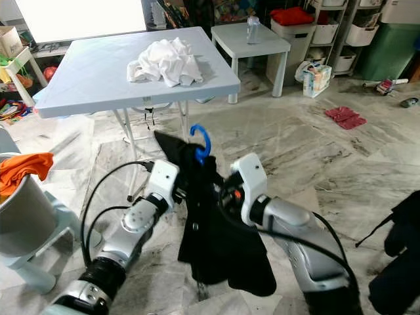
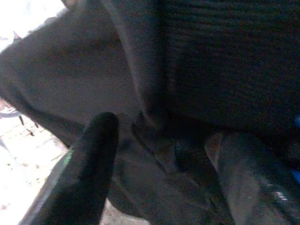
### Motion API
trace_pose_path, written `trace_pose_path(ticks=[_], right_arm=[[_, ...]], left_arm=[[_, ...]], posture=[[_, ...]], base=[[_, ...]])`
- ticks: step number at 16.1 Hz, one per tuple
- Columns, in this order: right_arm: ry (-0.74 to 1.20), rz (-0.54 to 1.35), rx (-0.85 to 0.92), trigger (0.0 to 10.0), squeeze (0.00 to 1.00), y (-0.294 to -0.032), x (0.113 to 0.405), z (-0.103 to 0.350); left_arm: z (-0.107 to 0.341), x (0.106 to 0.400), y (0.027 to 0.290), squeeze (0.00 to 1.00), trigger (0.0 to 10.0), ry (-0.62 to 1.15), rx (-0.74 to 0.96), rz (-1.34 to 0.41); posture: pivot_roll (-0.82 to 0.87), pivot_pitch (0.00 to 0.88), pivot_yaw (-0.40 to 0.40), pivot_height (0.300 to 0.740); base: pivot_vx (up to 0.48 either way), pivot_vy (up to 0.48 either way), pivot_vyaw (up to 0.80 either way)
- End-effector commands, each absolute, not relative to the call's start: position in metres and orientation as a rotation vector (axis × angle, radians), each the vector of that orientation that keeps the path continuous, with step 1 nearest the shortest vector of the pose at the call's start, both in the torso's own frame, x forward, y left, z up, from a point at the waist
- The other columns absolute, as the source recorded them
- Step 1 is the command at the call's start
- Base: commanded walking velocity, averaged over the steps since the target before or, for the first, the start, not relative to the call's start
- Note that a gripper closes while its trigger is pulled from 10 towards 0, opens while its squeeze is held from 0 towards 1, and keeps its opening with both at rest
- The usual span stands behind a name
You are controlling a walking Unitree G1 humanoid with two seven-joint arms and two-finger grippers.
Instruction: Hang hanger
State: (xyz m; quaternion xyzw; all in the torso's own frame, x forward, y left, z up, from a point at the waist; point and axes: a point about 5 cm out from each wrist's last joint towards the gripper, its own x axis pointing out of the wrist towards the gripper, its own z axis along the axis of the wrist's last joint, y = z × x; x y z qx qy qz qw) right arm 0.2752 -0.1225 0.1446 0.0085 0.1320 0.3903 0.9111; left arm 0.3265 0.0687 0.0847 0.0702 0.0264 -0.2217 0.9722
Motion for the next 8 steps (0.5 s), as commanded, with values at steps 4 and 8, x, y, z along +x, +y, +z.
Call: trace_pose_path(ticks=[4,8], right_arm=[[0.179,0.855,-0.066,10.0,0.0,-0.134,0.275,0.156],[0.172,0.804,-0.129,10.0,0.0,-0.153,0.285,0.156]], left_arm=[[0.083,0.332,0.085,0.0,0.0,0.088,0.123,-0.395],[0.08,0.331,0.091,0.0,0.0,0.095,0.117,-0.386]], posture=[[-0.05,0.0,0.053,0.74],[-0.05,0.0,0.047,0.74]], base=[[0.0,0.0,0.0],[0.0,0.0,0.0]])
